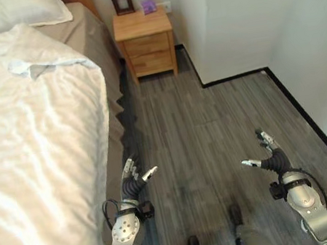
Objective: Making the bed.
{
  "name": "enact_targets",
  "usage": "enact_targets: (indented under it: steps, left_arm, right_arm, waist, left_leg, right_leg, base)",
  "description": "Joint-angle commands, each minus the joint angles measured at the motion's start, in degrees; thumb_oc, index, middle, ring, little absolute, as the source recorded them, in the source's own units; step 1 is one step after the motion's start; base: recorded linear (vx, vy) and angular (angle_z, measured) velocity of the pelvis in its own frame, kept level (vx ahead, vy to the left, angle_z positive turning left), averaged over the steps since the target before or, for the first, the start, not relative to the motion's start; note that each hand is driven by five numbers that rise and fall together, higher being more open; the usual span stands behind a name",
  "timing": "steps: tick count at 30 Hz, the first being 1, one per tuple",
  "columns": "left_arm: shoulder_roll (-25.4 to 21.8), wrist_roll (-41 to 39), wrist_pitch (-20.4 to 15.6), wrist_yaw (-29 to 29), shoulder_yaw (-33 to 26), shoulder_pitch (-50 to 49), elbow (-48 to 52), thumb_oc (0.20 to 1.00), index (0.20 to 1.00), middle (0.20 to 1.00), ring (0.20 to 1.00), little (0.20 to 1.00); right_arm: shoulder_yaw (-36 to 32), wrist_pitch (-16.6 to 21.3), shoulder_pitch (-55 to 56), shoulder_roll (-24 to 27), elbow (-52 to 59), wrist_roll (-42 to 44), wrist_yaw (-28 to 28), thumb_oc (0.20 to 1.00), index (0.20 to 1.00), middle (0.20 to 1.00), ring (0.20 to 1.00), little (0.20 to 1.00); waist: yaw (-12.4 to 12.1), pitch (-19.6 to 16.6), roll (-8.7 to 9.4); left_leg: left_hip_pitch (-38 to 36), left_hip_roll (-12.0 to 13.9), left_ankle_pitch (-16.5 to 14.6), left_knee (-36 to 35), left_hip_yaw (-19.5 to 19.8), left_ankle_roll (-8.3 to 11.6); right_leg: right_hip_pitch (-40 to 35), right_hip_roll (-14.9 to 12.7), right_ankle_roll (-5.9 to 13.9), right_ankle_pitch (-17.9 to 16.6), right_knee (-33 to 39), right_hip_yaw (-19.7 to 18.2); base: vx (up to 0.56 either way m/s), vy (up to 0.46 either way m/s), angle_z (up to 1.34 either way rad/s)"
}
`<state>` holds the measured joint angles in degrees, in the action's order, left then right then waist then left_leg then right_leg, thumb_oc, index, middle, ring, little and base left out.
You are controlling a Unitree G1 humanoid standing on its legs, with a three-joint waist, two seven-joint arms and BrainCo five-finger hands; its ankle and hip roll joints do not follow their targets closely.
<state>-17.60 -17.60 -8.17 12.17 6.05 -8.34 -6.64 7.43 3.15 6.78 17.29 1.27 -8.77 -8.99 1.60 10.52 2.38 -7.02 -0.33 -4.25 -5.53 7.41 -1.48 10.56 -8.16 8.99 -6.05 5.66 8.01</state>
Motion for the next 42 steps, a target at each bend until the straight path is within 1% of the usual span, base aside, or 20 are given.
enact_targets:
  steps: [1,2,3,4,5,6,7,8,10,13,17,18,22,30,36,37,38,39,41,42]
  left_arm:
    - [0.8,1.4,-3.1,-0.6,-1.5,1.1,4.9,1.0,1.0,1.0,1.0,1.0]
    - [0.9,1.4,-3.1,-0.6,-1.5,1.0,4.9,1.0,1.0,1.0,1.0,1.0]
    - [2.2,0.9,-2.9,-1.1,-1.2,0.2,5.2,1.0,1.0,1.0,1.0,1.0]
    - [3.1,-0.2,-2.6,-1.2,-0.7,0.2,5.0,1.0,1.0,1.0,1.0,1.0]
    - [3.5,-1.2,-2.5,-1.2,-0.5,0.4,5.0,1.0,1.0,1.0,1.0,1.0]
    - [3.5,-2.2,-2.3,-1.5,-0.3,0.7,5.1,1.0,1.0,1.0,1.0,1.0]
    - [3.5,-2.2,-2.2,-1.8,0.0,0.8,5.2,1.0,1.0,1.0,1.0,1.0]
    - [3.5,-2.3,-2.4,-1.8,-0.1,0.8,5.6,1.0,1.0,1.0,1.0,1.0]
    - [3.7,-2.9,-2.3,-1.6,-0.1,1.1,5.6,1.0,1.0,1.0,1.0,1.0]
    - [4.1,-2.8,-2.5,-1.4,-0.2,0.8,5.9,1.0,1.0,1.0,1.0,1.0]
    - [4.3,-2.0,-2.6,-0.5,-0.6,0.5,5.4,1.0,1.0,1.0,1.0,1.0]
    - [4.5,-1.8,-2.6,-0.5,-0.4,0.1,5.1,1.0,1.0,1.0,1.0,1.0]
    - [4.5,-1.5,-2.3,-0.9,0.6,0.2,4.7,1.0,1.0,1.0,1.0,1.0]
    - [3.4,-1.0,-1.6,-1.4,2.6,1.3,3.8,1.0,1.0,1.0,1.0,1.0]
    - [2.9,-0.8,-1.6,-2.1,2.3,0.2,4.3,1.0,1.0,1.0,1.0,1.0]
    - [4.7,-4.0,4.4,-3.8,4.2,-5.8,-8.7,1.0,1.0,1.0,1.0,1.0]
    - [4.7,-4.0,4.4,-3.8,4.2,-5.8,-8.7,1.0,1.0,1.0,1.0,1.0]
    - [4.9,-4.2,4.1,-3.7,3.5,-5.6,-8.3,1.0,1.0,1.0,1.0,1.0]
    - [5.2,-4.7,3.3,-3.3,3.9,-4.8,-8.1,1.0,1.0,1.0,1.0,1.0]
    - [5.3,-4.6,2.9,-3.5,4.0,-4.8,-7.9,1.0,1.0,1.0,1.0,1.0]
  right_arm:
    - [-1.0,2.2,-1.4,2.1,3.0,-0.2,0.1,1.0,1.0,1.0,1.0,1.0]
    - [-0.9,2.2,-1.3,2.1,3.0,-0.2,0.1,1.0,1.0,1.0,1.0,1.0]
    - [-1.2,2.1,-0.5,2.4,2.4,0.9,0.5,1.0,1.0,1.0,1.0,1.0]
    - [-1.1,2.3,-0.1,2.9,2.1,1.4,0.4,1.0,1.0,1.0,1.0,1.0]
    - [-1.1,2.3,0.0,3.3,2.0,1.8,0.3,1.0,1.0,1.0,1.0,1.0]
    - [-1.4,2.2,0.0,3.9,2.0,2.2,-0.1,1.0,1.0,1.0,1.0,1.0]
    - [-1.7,2.3,-0.3,4.2,2.0,2.7,-0.3,1.0,1.0,1.0,1.0,1.0]
    - [-1.8,2.2,-0.3,4.4,2.1,2.8,-0.4,1.0,1.0,1.0,1.0,1.0]
    - [-2.0,2.0,-0.7,4.7,2.0,3.1,-0.8,1.0,1.0,1.0,1.0,1.0]
    - [-2.0,2.4,-0.9,5.2,2.1,3.5,-0.3,1.0,1.0,1.0,1.0,1.0]
    - [-0.6,2.4,-1.8,5.5,1.6,3.1,0.2,1.0,1.0,1.0,1.0,1.0]
    - [-0.3,2.4,-1.8,5.7,1.6,2.8,0.6,1.0,1.0,1.0,1.0,1.0]
    - [-0.1,2.7,-1.5,5.3,2.3,2.8,0.8,1.0,1.0,1.0,1.0,1.0]
    - [0.4,2.6,-0.5,4.5,2.9,2.5,1.1,1.0,1.0,1.0,1.0,1.0]
    - [-0.4,4.4,0.8,3.5,3.8,4.9,1.4,1.0,1.0,1.0,1.0,1.0]
    - [-4.9,0.3,2.8,-4.6,-20.6,25.2,1.5,1.0,1.0,1.0,1.0,1.0]
    - [-4.9,0.3,2.8,-4.6,-20.7,25.2,1.5,1.0,1.0,1.0,1.0,1.0]
    - [-4.2,0.6,1.5,-4.3,-20.9,25.0,1.3,1.0,1.0,1.0,1.0,1.0]
    - [-1.9,0.4,-0.4,-3.3,-19.9,23.8,2.4,1.0,1.0,1.0,1.0,1.0]
    - [-1.2,0.6,-1.2,-2.7,-19.8,22.8,2.5,1.0,1.0,1.0,1.0,1.0]
  waist:
    - [1.5,-0.5,-2.51]
    - [1.5,-0.5,-2.7]
    - [1.8,-0.9,-3.58]
    - [1.5,-0.2,-4.4]
    - [1.4,0.7,-4.05]
    - [1.1,1.8,-3.01]
    - [0.6,2.7,-2.14]
    - [0.3,3.2,-1.66]
    - [-1.3,4.0,-1.54]
    - [-2.5,4.0,-2.03]
    - [-4.9,4.4,-2.71]
    - [-5.0,4.2,-3.44]
    - [-4.2,3.7,-4.09]
    - [-2.8,1.7,-3.45]
    - [-2.4,0.7,-3.2]
    - [-0.3,-1.4,-1.99]
    - [-0.3,-1.5,-1.98]
    - [-1.0,-1.8,-1.93]
    - [-1.0,-2.0,-2.03]
    - [-1.3,-2.1,-2.01]
  left_leg:
    - [-8.9,6.7,-8.0,1.6,-5.1,5.88]
    - [-8.9,6.9,-8.2,1.8,-5.1,5.93]
    - [-7.3,8.7,-5.8,10.4,-5.2,7.58]
    - [-3.5,9.4,-2.8,19.3,-4.9,8.49]
    - [0.3,9.2,0.7,28.8,-3.9,9.01]
    - [4.5,8.2,3.9,36.2,-3.6,8.86]
    - [7.4,8.1,5.1,41.4,-4.7,8.53]
    - [9.3,8.0,4.9,42.3,-6.4,8.03]
    - [12.8,7.1,2.3,40.4,-8.6,7.23]
    - [14.1,5.4,0.0,28.2,-9.9,6.11]
    - [16.6,0.2,1.8,18.4,-5.7,5.9]
    - [14.6,-0.1,1.8,14.6,-4.6,5.44]
    - [10.6,0.7,2.7,8.7,-3.7,4.41]
    - [5.8,1.1,3.2,2.1,-5.8,3.76]
    - [4.0,1.4,2.2,1.1,-6.9,3.47]
    - [6.8,3.4,-1.0,6.4,-13.0,1.42]
    - [6.9,3.4,-1.0,6.4,-13.0,1.42]
    - [8.2,3.4,-1.0,7.4,-12.9,1.85]
    - [8.1,3.5,-0.5,7.5,-12.4,2.06]
    - [8.0,3.6,-0.2,7.3,-12.2,2.31]
  right_leg:
    - [0.5,1.9,0.21,0.9,-1.4,1.6]
    - [0.4,2.0,0.17,1.0,-1.4,1.6]
    - [-2.0,3.0,-0.82,1.5,-1.9,1.8]
    - [-4.4,4.1,-2.06,2.8,-1.6,2.0]
    - [-6.2,4.2,-3.28,3.4,-1.4,1.9]
    - [-7.7,3.4,-4.41,3.9,-1.2,2.4]
    - [-9.2,3.2,-5.3,4.5,-0.8,2.2]
    - [-10.2,3.1,-5.82,5.3,-0.7,1.9]
    - [-11.9,3.4,-5.99,6.9,-0.7,0.4]
    - [-13.4,3.8,-5.35,8.9,-0.7,-1.7]
    - [-15.7,5.6,-5.63,11.1,-0.7,-5.0]
    - [-16.0,6.5,-5.91,11.4,-0.7,-5.7]
    - [-16.0,7.3,-6.07,11.5,-0.8,-6.3]
    - [-15.9,6.1,-5.17,11.5,-1.1,-5.9]
    - [-16.4,5.2,-4.31,11.2,-0.7,-6.1]
    - [-13.9,1.8,-2.84,15.2,-12.8,-10.0]
    - [-13.9,1.8,-2.84,15.1,-12.7,-10.0]
    - [-14.3,0.7,-2.32,14.3,-10.0,-9.4]
    - [-13.2,2.3,-3.15,12.8,-6.4,-12.7]
    - [-13.9,2.2,-3.19,12.5,-5.1,-12.1]
  base:
    - [0.44,-0.25,0.35]
    - [0.43,-0.241,0.35]
    - [0.39,-0.236,0.42]
    - [0.46,-0.328,0.33]
    - [0.23,-0.271,0.25]
    - [0.21,-0.273,0.06]
    - [0.23,-0.231,-0.15]
    - [0.29,-0.178,-0.35]
    - [0.31,-0.052,-0.37]
    - [0.31,0.056,-0.42]
    - [0.24,0.045,-0.5]
    - [0.19,0.053,-0.71]
    - [0.09,0.046,-0.36]
    - [0.04,0.052,0.07]
    - [0.03,0.03,-0.06]
    - [-0.08,-0.025,-0.04]
    - [-0.2,-0.101,-0.07]
    - [-0.17,-0.098,-0.19]
    - [-0.22,-0.168,-0.31]
    - [-0.12,-0.123,-0.19]
